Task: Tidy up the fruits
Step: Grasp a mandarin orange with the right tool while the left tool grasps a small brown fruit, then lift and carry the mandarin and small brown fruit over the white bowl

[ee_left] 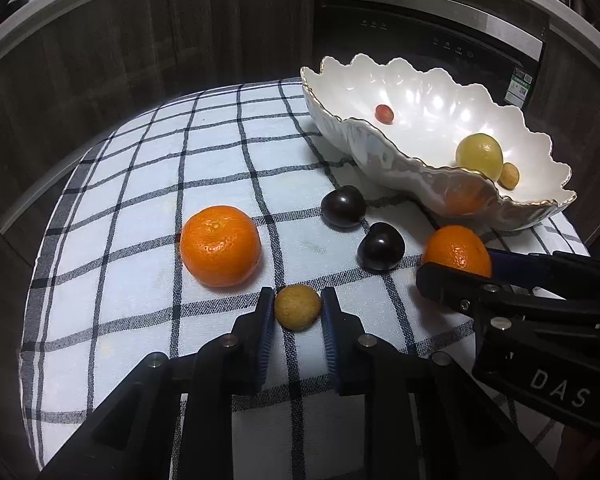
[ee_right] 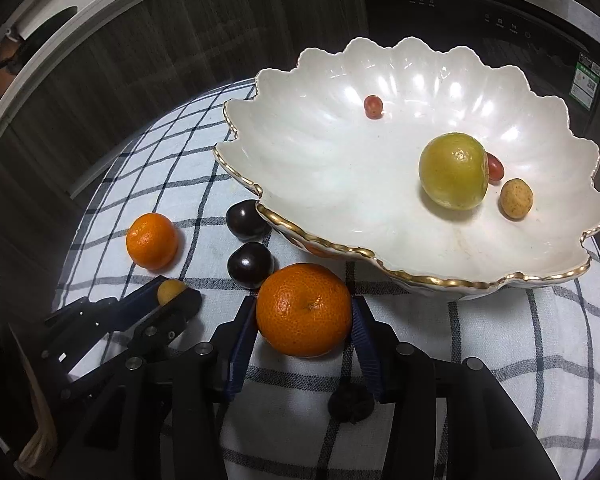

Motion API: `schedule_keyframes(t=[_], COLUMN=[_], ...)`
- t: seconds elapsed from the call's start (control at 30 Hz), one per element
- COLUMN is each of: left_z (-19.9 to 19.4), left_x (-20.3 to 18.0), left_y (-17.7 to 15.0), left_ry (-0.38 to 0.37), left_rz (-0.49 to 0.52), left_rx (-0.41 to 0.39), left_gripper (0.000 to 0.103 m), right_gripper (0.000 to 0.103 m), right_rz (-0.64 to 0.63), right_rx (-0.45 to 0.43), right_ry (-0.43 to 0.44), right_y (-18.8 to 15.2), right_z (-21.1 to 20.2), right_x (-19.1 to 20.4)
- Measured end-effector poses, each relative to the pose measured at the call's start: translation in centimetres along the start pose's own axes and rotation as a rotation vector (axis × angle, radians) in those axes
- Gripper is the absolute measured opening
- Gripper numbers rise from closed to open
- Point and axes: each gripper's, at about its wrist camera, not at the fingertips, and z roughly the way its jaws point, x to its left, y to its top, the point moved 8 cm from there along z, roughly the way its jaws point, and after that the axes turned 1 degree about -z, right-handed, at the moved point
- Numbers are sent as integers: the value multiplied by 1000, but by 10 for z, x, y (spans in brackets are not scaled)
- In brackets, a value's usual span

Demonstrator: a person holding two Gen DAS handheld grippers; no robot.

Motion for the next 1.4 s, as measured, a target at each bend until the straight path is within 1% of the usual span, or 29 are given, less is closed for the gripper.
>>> schedule_keyframes(t=[0.37,0.77,1.07,1.4], left_z=[-16,-44,-65,-85], left_x=[-3,-8,-10,-17], left_y=[2,4,12,22], left_ry=[9,21,34,32], left_rz=[5,5,5,11], left_rx=[-14,-50,-86,-121], left_gripper=[24,24,24,24], right_gripper=[47,47,47,47], right_rz=[-7,-24,-29,-33], right_rx=[-12,-69,-110,-159], right_ry=[-2,0,3,1], right_y=[-3,2,5,11], right_z=[-14,-45,-68,-95], right_x=[0,6,7,5])
